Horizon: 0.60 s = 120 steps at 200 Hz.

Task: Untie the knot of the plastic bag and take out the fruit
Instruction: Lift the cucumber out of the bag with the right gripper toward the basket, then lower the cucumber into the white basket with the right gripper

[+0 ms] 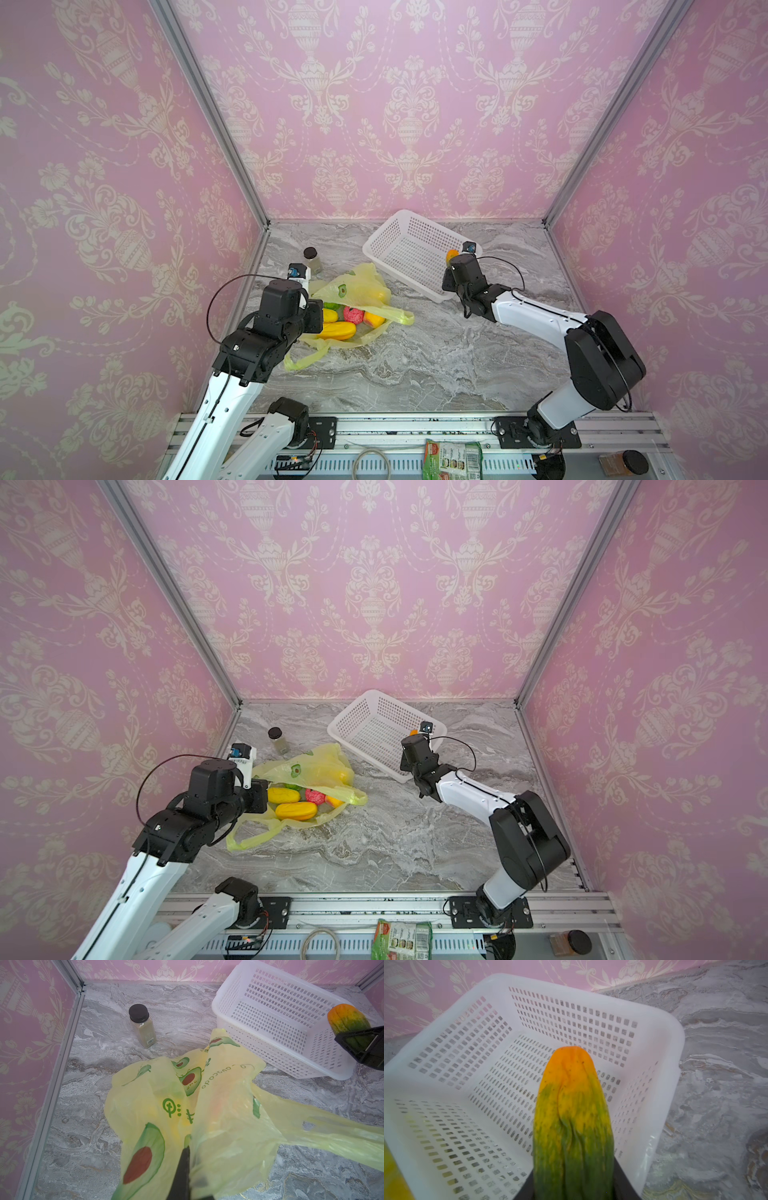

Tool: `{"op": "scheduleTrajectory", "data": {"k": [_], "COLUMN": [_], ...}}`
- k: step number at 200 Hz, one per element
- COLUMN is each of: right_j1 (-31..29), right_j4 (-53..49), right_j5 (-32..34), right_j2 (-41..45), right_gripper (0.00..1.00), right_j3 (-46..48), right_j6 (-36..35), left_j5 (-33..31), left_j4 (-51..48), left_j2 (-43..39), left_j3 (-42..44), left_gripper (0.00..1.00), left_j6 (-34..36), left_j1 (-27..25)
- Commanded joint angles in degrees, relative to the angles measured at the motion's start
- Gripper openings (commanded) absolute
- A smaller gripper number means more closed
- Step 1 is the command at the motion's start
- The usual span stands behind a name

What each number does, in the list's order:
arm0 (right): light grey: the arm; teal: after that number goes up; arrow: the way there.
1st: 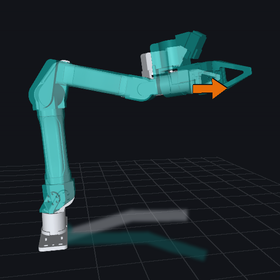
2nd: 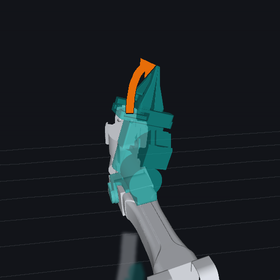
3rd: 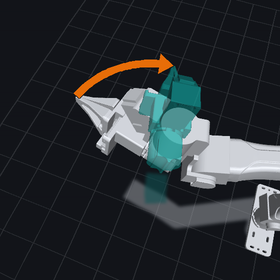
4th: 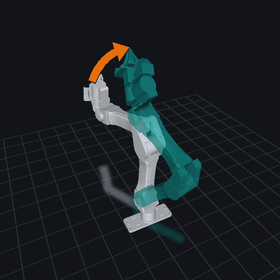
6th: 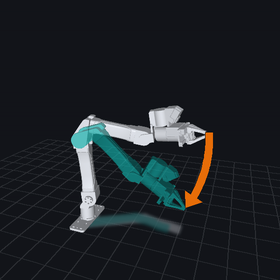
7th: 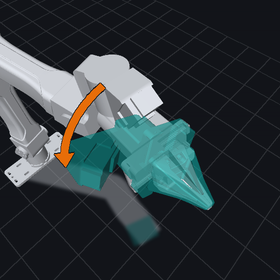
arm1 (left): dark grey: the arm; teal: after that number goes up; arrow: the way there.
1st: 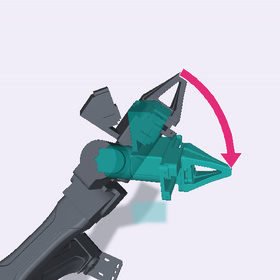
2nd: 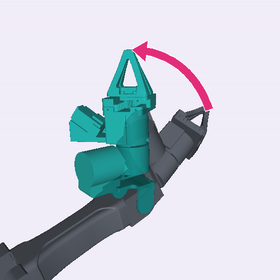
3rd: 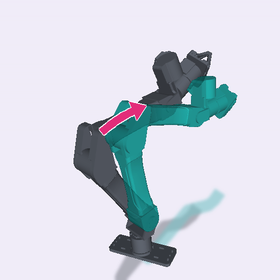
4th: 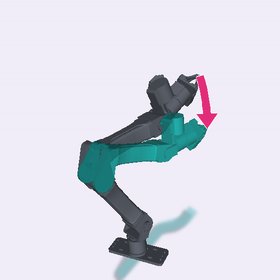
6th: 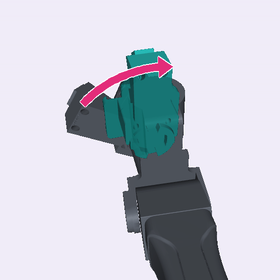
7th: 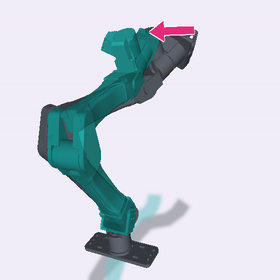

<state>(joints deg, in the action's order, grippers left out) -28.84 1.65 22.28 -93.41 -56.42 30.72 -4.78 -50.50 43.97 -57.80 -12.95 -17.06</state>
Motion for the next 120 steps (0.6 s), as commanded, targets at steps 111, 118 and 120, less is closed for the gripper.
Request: {"op": "scheduleTrajectory", "data": {"k": [111,118,120], "right_j1": [5.2,5.9,6.0], "right_j4": [-9.7,-10.3,-10.4], "right_j5": [8.9,9.0,9.1], "right_j2": [2.7,3.8,4.1], "right_gripper": [0.03,0.03,0.03], "right_j3": [3.3,4.0,4.3], "right_j6": [1.8,1.9,1.9], "left_j5": [0.5,0.7,0.7], "left_j4": [-0.5,-0.6,-0.5], "left_j2": [-1.0,-0.8,-0.7], "left_j3": [0.4,0.3,0.4], "left_gripper": [0.00,0.00,0.00], "left_j6": [-0.3,-0.3,-0.3], "left_j1": [-0.3,-0.3,-0.3]}}
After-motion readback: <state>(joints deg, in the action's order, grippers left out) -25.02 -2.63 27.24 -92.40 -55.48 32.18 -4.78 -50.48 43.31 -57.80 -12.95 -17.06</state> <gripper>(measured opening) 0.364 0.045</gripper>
